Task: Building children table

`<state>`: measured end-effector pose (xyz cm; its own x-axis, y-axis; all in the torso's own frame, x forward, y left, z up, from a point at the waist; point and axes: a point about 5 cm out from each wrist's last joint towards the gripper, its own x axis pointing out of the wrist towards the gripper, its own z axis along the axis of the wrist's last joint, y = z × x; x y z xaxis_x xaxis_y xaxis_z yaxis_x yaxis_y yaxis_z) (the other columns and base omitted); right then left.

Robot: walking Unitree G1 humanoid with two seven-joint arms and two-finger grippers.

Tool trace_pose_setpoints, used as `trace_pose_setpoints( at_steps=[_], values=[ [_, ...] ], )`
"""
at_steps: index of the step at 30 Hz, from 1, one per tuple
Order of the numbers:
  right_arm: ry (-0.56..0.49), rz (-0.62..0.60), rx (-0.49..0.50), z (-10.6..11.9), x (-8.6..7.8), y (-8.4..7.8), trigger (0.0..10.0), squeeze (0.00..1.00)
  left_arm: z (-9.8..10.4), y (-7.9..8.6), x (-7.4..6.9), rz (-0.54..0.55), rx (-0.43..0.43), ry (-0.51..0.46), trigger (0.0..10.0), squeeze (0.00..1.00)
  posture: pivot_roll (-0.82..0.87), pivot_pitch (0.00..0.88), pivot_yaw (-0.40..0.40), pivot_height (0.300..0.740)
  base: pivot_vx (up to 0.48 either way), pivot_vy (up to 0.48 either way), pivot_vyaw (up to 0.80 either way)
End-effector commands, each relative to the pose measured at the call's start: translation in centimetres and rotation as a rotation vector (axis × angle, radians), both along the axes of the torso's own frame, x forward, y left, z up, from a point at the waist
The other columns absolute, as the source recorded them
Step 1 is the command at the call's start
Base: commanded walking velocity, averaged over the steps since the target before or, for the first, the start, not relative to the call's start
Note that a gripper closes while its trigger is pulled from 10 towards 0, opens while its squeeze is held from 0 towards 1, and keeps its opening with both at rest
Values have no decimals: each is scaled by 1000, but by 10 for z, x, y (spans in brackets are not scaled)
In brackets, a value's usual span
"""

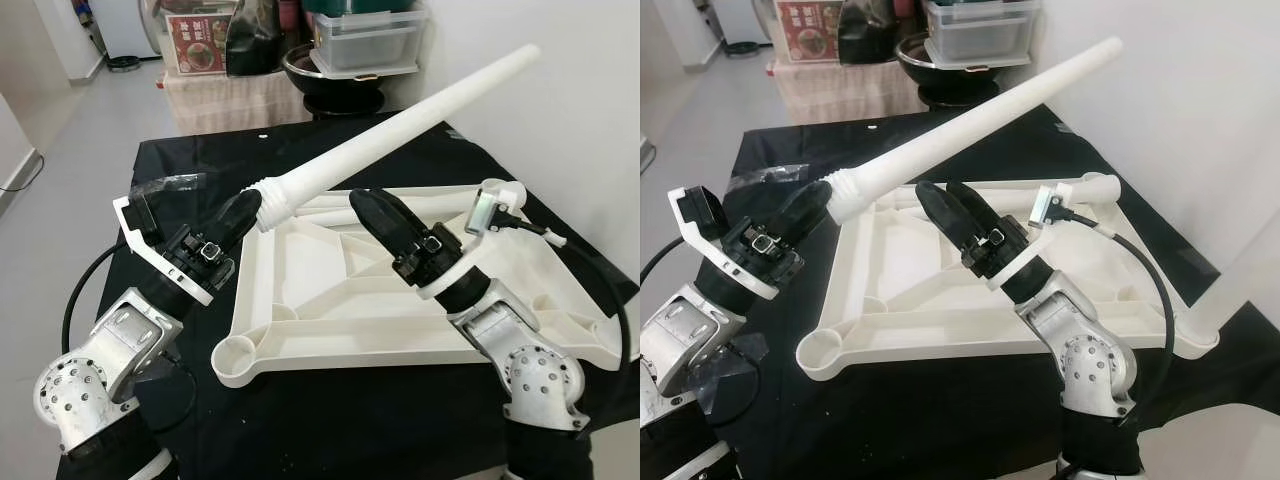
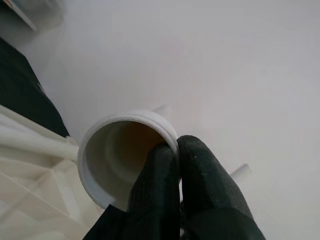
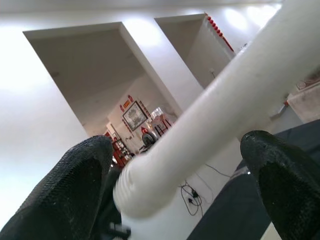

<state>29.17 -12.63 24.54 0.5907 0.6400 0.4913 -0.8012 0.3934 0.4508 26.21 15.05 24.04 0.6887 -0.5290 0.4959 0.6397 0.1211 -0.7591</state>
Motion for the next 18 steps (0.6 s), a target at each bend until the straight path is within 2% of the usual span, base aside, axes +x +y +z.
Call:
trace_pose_setpoints(
  at_steps=[1,5,11,18],
  values=[
    [9,-2,12,0,2,4,10000,0,4,-5,-6,-34,-14,-34,0,0,-18,62,-27,740,0,0,0],
    [8,14,14,1,3,11,10000,0,5,-14,-11,-85,-46,-44,0,0,-16,65,-25,740,0,0,0],
    [-11,30,9,6,9,19,10000,0,1,-21,-14,-109,-45,-25,0,0,-14,64,-23,740,0,0,0],
    [-35,24,18,13,16,20,10000,0,0,-25,-18,-125,-56,-19,0,0,-6,67,-27,740,0,0,0]
  ],
)
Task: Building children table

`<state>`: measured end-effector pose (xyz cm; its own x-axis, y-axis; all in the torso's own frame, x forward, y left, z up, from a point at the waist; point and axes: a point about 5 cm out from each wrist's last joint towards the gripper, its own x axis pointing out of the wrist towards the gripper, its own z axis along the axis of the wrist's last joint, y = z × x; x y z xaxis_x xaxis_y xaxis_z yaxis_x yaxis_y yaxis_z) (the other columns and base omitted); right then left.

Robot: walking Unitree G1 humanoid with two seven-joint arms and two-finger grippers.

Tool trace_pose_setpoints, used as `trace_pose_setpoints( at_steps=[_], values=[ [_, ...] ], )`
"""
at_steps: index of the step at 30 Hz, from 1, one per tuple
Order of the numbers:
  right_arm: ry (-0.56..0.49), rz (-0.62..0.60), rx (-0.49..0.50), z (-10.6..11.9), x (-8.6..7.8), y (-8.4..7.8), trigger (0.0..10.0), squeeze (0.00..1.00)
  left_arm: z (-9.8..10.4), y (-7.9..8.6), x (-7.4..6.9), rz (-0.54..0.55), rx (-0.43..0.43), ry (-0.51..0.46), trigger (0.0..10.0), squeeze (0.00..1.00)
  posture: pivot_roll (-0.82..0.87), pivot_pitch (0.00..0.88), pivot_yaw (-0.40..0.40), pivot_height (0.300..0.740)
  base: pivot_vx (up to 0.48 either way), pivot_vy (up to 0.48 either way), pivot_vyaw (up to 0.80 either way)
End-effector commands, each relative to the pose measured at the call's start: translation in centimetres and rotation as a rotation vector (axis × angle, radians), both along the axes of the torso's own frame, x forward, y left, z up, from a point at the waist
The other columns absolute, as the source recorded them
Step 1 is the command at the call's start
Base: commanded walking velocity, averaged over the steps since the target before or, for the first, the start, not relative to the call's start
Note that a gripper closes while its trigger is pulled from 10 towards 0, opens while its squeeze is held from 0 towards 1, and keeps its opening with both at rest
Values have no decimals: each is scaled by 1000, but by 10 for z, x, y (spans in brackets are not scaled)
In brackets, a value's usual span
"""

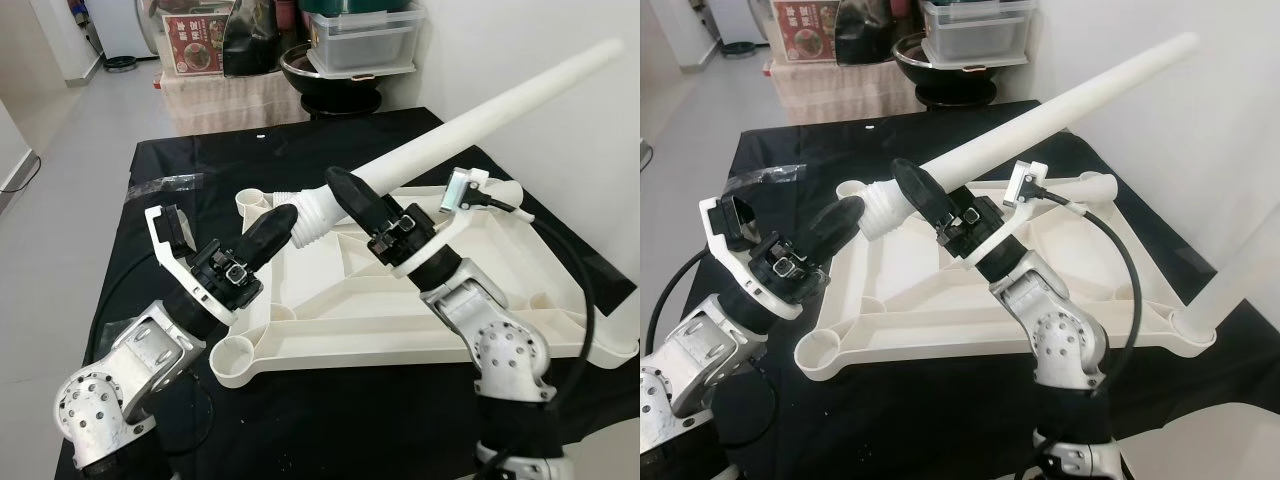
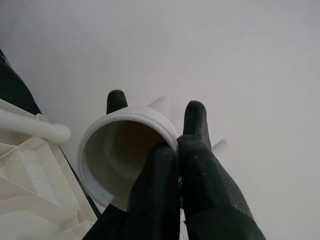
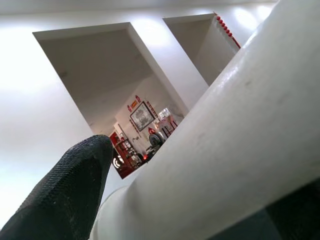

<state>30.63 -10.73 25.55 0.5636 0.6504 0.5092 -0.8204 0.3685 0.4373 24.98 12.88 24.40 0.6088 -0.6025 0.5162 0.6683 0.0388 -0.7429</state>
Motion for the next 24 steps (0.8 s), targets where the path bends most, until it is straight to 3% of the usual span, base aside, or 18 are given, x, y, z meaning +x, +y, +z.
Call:
trace_pose_setpoints(
  at_steps=[1,13,14,15,16,24],
  values=[
    [-19,-6,14,4,2,-1,10000,0,-4,-3,-7,-10,-46,15,0,0,-6,67,-27,740,0,0,0],
    [-49,11,74,12,2,-4,9725,0,-8,-6,-9,-29,-51,37,0,0,-10,69,-23,740,0,0,0],
    [-53,22,82,13,1,-3,3843,0,-9,-6,-9,-31,-51,42,0,0,-10,69,-23,740,0,0,0],
    [-55,30,87,14,0,-2,3843,0,-10,-6,-9,-32,-51,45,0,0,-10,69,-23,740,0,0,0],
    [-58,40,96,15,0,-1,0,0,-11,-7,-9,-34,-52,48,0,0,-10,67,-24,740,0,0,0],
    [-67,58,119,17,-2,1,0,0,-14,-10,-10,-50,-53,63,0,0,-14,68,-21,740,0,0,0]
  ],
)
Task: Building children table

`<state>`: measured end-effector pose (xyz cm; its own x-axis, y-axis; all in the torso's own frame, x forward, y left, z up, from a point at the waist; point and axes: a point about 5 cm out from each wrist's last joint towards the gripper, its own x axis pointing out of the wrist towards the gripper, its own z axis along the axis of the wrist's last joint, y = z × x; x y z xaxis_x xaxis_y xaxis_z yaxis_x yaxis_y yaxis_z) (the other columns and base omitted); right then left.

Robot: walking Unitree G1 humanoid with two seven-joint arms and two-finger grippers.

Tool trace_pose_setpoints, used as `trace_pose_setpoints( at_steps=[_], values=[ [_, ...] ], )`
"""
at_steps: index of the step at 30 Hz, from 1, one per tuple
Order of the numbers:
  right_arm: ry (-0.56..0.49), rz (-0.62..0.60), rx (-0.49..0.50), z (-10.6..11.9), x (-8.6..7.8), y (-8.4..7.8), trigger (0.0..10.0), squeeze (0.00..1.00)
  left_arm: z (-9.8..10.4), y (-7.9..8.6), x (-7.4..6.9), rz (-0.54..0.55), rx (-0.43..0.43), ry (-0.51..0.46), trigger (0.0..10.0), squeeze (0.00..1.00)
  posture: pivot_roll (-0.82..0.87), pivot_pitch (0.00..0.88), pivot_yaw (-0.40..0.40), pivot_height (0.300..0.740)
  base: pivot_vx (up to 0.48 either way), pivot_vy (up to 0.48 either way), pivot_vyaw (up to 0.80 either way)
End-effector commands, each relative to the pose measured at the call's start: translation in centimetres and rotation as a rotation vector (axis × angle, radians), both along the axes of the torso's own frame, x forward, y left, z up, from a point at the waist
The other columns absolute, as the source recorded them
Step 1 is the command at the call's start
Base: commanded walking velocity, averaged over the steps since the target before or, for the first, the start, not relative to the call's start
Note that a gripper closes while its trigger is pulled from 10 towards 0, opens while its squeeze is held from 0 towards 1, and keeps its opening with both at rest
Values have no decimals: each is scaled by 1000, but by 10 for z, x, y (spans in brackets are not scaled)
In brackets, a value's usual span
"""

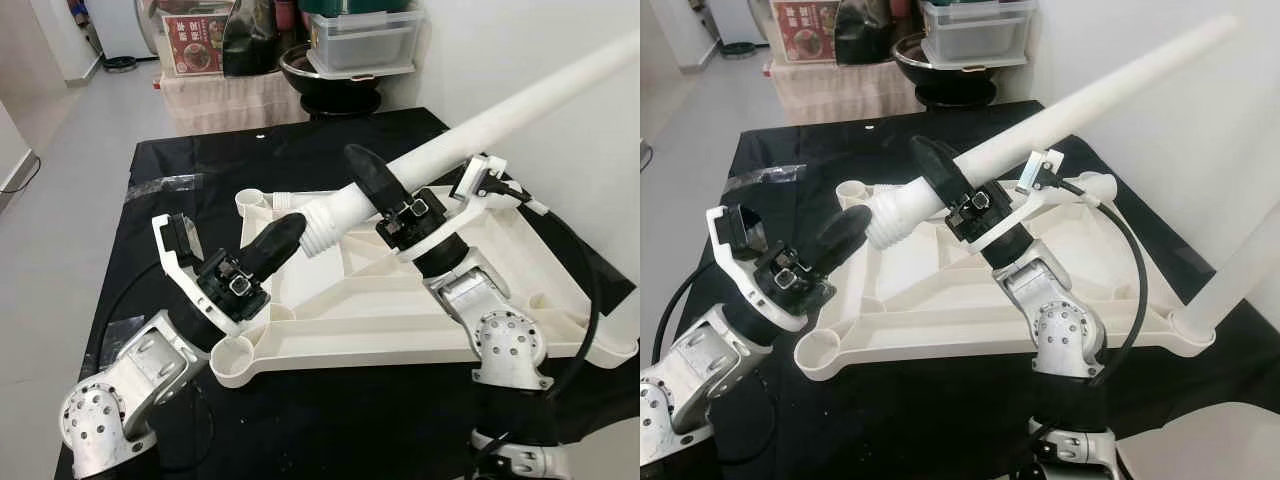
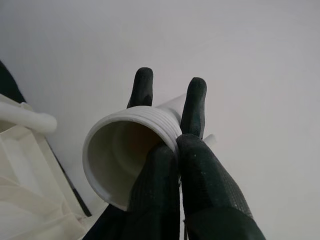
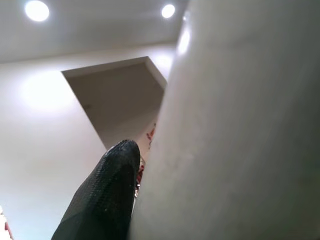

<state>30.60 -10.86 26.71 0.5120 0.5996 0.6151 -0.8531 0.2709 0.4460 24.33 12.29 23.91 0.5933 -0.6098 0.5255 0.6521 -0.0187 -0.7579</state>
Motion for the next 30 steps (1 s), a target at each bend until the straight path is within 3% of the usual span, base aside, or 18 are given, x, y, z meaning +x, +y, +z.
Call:
trace_pose_setpoints(
  at_steps=[1,10,11,12,13,20,22,26,27,30],
  values=[
    [-27,10,-13,5,-2,3,0,0,-9,-4,-4,-6,-15,43,0,0,-14,68,-21,740,0,0,0],
    [-24,24,21,9,-3,5,0,0,-15,-6,-2,10,14,57,0,0,-15,63,-23,740,0,0,0],
    [-24,19,20,9,-3,5,0,0,-19,-4,3,75,73,62,10000,12,-14,61,-23,740,0,0,0],
    [-24,19,20,9,-3,5,0,0,-19,-4,3,75,73,62,10000,12,-14,61,-23,740,0,0,0],
    [-24,14,18,9,-2,4,0,0,-20,-2,4,85,70,64,10000,1000,-14,58,-23,740,0,0,0],
    [-23,-76,-23,9,6,-11,0,0,-13,11,-2,79,77,-11,10000,1000,-11,58,-23,740,0,0,0],
    [-8,-189,-39,12,15,-29,0,0,-12,24,-10,76,122,-58,10000,1000,-9,59,-21,740,0,0,0],
    [0,-260,-48,14,20,-41,0,0,-13,33,-14,83,155,-79,10000,1000,-7,64,-19,740,0,0,0],
    [7,-331,-64,15,24,-53,0,0,-15,42,-19,106,206,-94,10000,1000,-7,64,-19,740,0,0,0],
    [14,-412,-126,14,28,-66,0,0,-22,53,-18,197,337,-80,10000,1000,-3,69,-21,740,0,0,0]
  ],
)
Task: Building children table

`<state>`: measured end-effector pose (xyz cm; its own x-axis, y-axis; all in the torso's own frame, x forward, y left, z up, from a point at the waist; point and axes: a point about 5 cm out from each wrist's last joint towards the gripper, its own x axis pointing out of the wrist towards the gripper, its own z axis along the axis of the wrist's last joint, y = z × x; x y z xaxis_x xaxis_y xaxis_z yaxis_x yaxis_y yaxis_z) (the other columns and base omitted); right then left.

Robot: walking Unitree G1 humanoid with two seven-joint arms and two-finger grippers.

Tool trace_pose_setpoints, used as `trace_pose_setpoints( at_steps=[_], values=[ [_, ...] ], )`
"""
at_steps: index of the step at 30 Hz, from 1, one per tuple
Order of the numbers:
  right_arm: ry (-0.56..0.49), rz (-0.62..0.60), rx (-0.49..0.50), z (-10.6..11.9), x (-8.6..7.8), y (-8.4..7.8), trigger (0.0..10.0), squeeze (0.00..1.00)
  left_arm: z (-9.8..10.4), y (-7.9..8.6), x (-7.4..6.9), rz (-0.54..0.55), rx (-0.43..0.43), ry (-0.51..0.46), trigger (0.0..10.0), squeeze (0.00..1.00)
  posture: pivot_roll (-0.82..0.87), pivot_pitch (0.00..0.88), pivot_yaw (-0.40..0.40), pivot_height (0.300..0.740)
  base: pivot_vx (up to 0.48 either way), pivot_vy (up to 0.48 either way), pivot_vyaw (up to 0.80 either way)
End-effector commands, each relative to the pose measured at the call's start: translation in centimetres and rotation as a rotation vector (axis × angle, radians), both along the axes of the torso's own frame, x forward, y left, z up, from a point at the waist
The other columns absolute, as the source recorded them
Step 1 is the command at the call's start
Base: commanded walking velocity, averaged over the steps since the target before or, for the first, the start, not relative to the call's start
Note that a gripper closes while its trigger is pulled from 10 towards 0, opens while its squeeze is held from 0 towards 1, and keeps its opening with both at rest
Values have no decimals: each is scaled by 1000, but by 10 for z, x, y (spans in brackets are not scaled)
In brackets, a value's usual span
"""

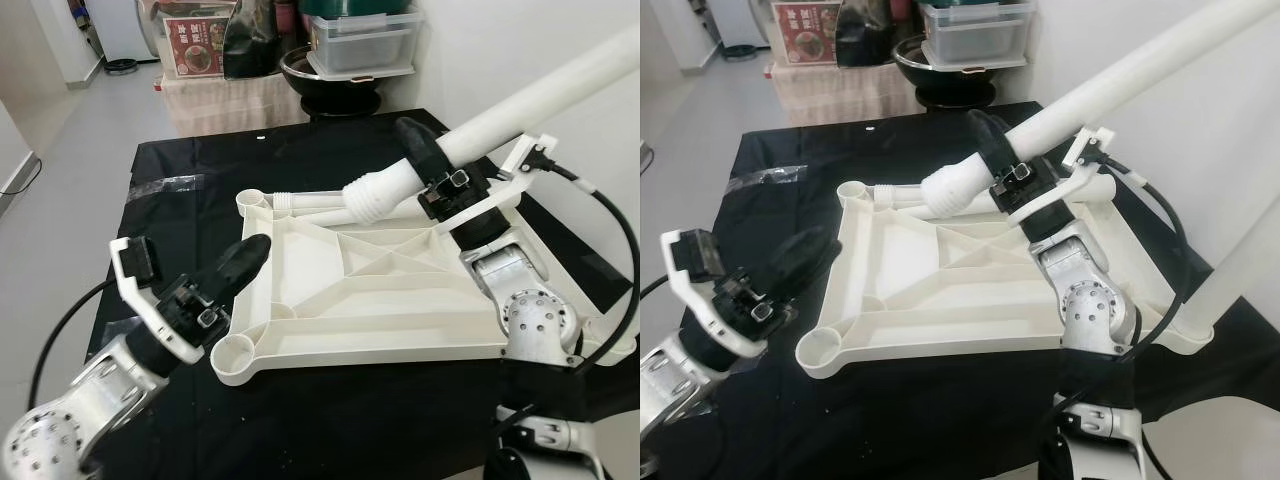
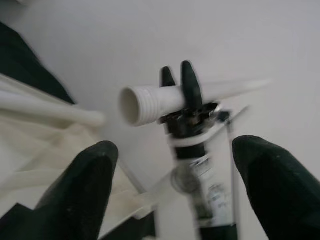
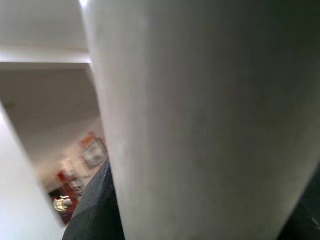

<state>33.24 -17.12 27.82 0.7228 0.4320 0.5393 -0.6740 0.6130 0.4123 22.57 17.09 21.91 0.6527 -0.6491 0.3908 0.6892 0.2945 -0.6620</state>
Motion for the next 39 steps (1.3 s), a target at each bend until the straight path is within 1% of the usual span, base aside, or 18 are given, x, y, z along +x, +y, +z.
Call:
trace_pose_setpoints(
  at_steps=[1,3,4,5,6,7,8,9,10,11,13,15,16,17,21,28,34,39],
  values=[
    [-7,-45,-26,3,2,-4,0,0,-3,7,1,66,65,2,10000,1000,-3,69,-21,740,0,0,0],
    [-7,-45,-26,3,2,-4,0,0,-3,7,1,66,65,2,10000,1000,-3,69,-21,740,0,0,0],
    [-7,-23,-160,-7,-1,6,10000,0,-18,11,22,267,265,119,10000,0,4,74,-24,740,0,0,0],
    [-7,-23,-160,-7,-1,6,10000,0,-18,11,22,267,265,119,10000,0,4,74,-24,740,0,0,0],
    [-8,-5,-224,-12,-3,13,10000,0,-24,12,31,354,342,159,10000,0,4,74,-24,740,0,0,0],
    [-8,-5,-224,-12,-3,13,10000,0,-24,12,31,354,342,159,10000,0,4,74,-24,740,0,0,0],
    [-6,18,-314,-21,-7,23,10000,0,-28,8,37,423,419,177,10000,0,1,74,-23,740,0,0,0],
    [-6,18,-314,-21,-7,23,10000,0,-28,8,37,423,419,177,10000,0,1,74,-23,740,0,0,0],
    [-11,48,-373,-28,-11,32,10000,0,-29,1,40,450,473,163,10000,0,-1,75,-21,740,0,0,0],
    [-11,48,-373,-28,-11,32,10000,0,-29,1,40,450,473,163,10000,0,-1,75,-21,740,0,0,0],
    [-31,93,-443,-38,-19,45,10000,0,-30,-22,40,457,626,78,10000,0,2,76,-19,740,0,0,400],
    [-45,154,-458,-43,-27,51,10000,0,-31,-42,36,441,743,-15,10000,0,0,78,-13,740,0,0,800],
    [-45,154,-458,-43,-27,51,10000,0,-31,-42,36,441,743,-15,10000,0,0,78,-13,740,0,0,800],
    [-49,178,-465,-45,-30,53,10000,0,-31,-47,34,442,778,-50,10000,0,-1,78,-12,740,0,0,800],
    [-40,201,-489,-51,-34,56,10000,0,-35,-55,32,446,839,-89,10000,0,-1,80,-10,740,0,0,800],
    [0,171,-536,-63,-34,55,10000,0,-48,-52,30,501,952,-98,10000,0,4,85,-11,740,0,0,800],
    [23,131,-551,-67,-31,52,10000,0,-56,-55,24,537,961,-77,10000,0,4,86,-13,740,0,0,800],
    [29,116,-550,-67,-31,51,10000,0,-61,-46,26,571,952,-28,10000,0,5,86,-11,740,0,0,800]
  ],
)
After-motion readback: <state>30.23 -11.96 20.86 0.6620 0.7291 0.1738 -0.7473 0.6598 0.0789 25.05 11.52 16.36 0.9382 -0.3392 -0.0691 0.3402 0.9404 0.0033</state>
